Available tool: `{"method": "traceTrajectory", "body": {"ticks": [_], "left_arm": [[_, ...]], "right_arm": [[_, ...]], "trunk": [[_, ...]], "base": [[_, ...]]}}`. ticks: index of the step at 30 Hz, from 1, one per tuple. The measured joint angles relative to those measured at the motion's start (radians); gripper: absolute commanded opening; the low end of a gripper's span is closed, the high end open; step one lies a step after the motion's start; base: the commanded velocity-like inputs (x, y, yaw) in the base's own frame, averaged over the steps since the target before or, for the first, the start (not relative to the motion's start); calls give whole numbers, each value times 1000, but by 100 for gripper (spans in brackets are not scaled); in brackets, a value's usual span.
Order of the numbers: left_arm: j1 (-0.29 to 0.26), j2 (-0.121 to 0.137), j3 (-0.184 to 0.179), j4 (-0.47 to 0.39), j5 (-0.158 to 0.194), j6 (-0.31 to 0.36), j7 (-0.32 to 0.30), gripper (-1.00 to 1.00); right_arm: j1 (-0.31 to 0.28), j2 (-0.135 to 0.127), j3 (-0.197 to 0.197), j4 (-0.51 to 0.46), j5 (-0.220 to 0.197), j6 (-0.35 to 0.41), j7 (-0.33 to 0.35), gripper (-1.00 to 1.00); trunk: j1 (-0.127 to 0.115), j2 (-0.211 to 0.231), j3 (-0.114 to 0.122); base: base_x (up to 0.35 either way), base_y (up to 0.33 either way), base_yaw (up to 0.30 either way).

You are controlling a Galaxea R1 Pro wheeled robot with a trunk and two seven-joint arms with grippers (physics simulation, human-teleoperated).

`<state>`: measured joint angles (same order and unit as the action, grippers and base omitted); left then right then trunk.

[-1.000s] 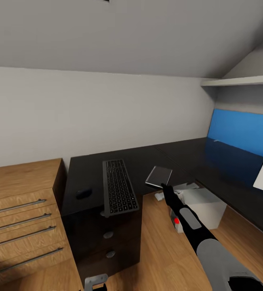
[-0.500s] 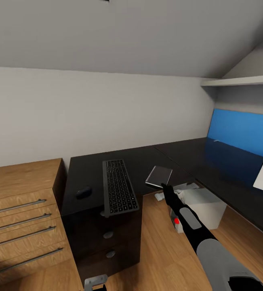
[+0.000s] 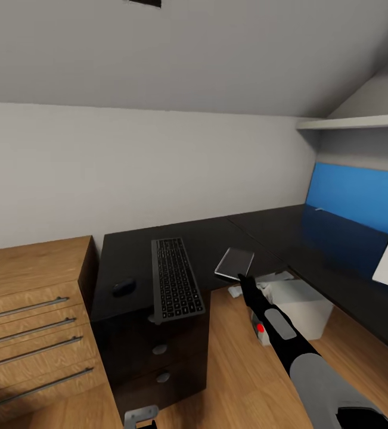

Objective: In the bedroom, organize the workspace by keeping the computer under the desk, ensuring the monitor is on the desk, placing the keyboard on the desk next to the monitor, placing the mouse on the desk next to the keyboard, moving the folder from the swivel chair onto the desk next to the mouse, stacking the notebook on top of the folder with the pen on top of the notebook, and positioning the swivel chair next to the desk.

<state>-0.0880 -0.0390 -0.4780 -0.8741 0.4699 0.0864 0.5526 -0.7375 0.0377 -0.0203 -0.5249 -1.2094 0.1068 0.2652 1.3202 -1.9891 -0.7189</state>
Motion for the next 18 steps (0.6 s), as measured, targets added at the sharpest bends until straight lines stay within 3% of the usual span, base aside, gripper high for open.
{"method": "traceTrajectory", "body": {"ticks": [18], "left_arm": [[0,0,-1,3,2,2,1,100]], "right_arm": [[0,0,4,52,1,1,-10,-100]], "trunk": [[-69,126,57]], "base": [[0,0,0]]}}
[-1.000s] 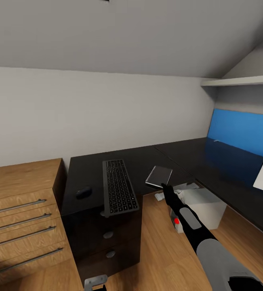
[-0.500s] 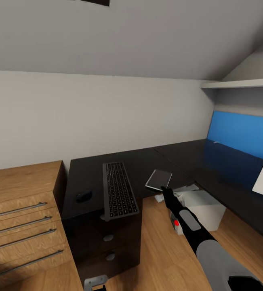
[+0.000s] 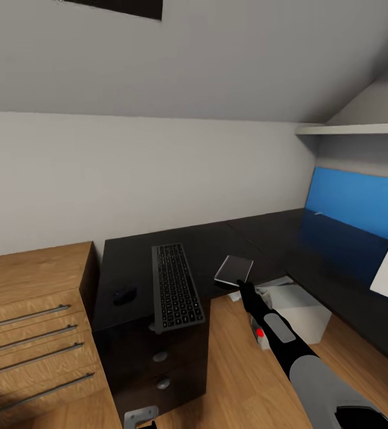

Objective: In the bedroom, organize the workspace by keeping the computer under the desk, ensuring the monitor is on the desk, placing the keyboard on the desk next to the monitor, placing the mouse on the desk next to the keyboard, moving the folder from the swivel chair onto the desk next to the mouse, stacking the notebook on top of the folder with the pen on top of the notebook, and positioning the swivel chair next to the desk.

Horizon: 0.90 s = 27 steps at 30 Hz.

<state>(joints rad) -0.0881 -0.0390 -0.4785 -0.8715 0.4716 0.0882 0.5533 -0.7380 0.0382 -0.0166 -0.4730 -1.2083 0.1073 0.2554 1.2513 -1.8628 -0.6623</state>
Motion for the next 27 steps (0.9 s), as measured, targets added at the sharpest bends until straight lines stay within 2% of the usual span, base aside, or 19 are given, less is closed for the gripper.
{"method": "traceTrajectory", "body": {"ticks": [12,22,27], "left_arm": [[0,0,1,25,2,1,-1,100],[0,0,0,31,0,1,-1,100],[0,0,0,32,0,1,-1,100]], "right_arm": [[1,4,8,-4,11,-4,3,-100],[1,4,8,-4,12,-4,0,-100],[1,5,8,-4,12,-4,0,-100]], "trunk": [[-4,7,3],[-4,7,3],[-4,7,3]], "base": [[2,0,0],[91,0,0],[-92,0,0]]}}
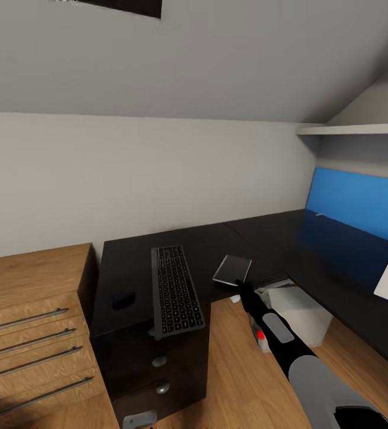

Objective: In the bedroom, organize the workspace by keeping the computer under the desk, ensuring the monitor is on the desk, placing the keyboard on the desk next to the monitor, placing the mouse on the desk next to the keyboard, moving the folder from the swivel chair onto the desk next to the mouse, stacking the notebook on top of the folder with the pen on top of the notebook, and positioning the swivel chair next to the desk.

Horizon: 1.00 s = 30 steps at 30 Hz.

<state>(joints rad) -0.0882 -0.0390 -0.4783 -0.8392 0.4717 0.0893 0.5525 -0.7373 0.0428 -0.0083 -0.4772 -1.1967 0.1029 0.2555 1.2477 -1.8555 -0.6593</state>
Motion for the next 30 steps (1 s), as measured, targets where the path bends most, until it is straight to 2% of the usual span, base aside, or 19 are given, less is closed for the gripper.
{"method": "traceTrajectory", "body": {"ticks": [5,30], "left_arm": [[0,0,0,2,0,-1,0,100],[0,0,0,2,-2,-5,-2,100]], "right_arm": [[0,0,0,0,0,0,-1,-100],[0,-2,-1,2,0,3,-3,-100]], "trunk": [[0,0,0],[0,0,0]], "base": [[-131,0,0],[-31,0,0]]}}
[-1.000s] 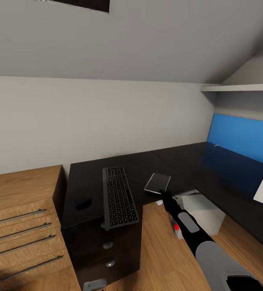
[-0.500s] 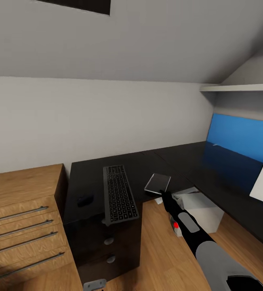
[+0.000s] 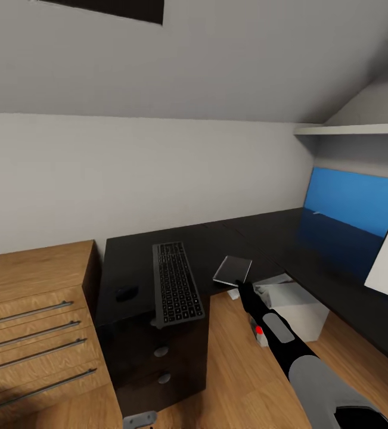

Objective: In the bedroom, organize the workspace by keeping the computer under the desk, ensuring the monitor is on the desk, placing the keyboard on the desk next to the monitor, placing the mouse on the desk next to the keyboard, moving the folder from the swivel chair onto the desk next to the mouse, stacking the notebook on top of the folder with the pen on top of the notebook, and positioning the swivel chair next to the desk.

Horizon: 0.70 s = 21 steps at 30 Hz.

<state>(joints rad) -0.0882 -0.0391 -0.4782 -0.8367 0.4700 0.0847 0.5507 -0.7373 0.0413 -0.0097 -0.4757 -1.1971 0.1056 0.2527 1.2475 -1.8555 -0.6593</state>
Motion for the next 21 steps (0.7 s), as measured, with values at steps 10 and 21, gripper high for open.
{"method": "traceTrajectory", "body": {"ticks": [10,21], "left_arm": [[0,0,0,0,0,0,0,100],[0,0,0,1,0,1,-1,100]], "right_arm": [[0,0,1,0,-1,0,0,-100],[0,-1,1,0,-2,0,-1,100]], "trunk": [[0,0,0],[0,0,0]], "base": [[-3,0,0],[0,0,0]]}}
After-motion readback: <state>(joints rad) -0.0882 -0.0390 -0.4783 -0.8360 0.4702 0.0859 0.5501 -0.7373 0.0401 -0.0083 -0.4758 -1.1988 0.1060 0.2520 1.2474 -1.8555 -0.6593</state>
